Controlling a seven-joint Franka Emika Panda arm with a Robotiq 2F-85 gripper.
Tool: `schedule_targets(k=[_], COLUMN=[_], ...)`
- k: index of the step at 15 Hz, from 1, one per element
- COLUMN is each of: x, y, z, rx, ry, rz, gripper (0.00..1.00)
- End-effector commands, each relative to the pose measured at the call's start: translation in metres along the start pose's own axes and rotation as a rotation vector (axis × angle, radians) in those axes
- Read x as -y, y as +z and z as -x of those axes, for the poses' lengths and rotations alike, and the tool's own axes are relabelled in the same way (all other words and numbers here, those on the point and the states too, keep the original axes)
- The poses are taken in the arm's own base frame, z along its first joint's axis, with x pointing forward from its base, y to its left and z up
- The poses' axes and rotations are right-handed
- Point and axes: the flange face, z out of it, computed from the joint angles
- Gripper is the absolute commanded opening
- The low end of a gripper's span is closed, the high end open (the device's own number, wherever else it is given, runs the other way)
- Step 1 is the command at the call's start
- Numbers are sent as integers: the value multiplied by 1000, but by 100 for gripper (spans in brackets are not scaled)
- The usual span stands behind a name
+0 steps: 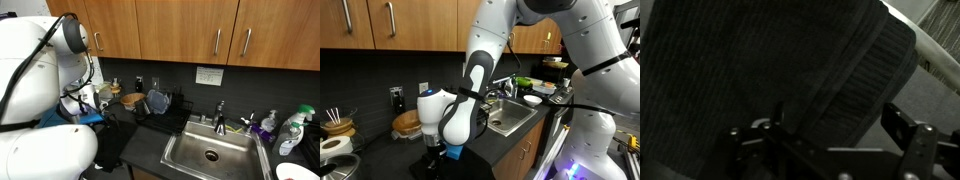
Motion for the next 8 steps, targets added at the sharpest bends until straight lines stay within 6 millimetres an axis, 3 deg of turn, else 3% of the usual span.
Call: schedule_targets(k=[1,8], x=[-10,-38], y=[-1,29], z=[1,-22], rx=[-4,60], ry=[12,-4], rz=[-4,-19], gripper=[100,100])
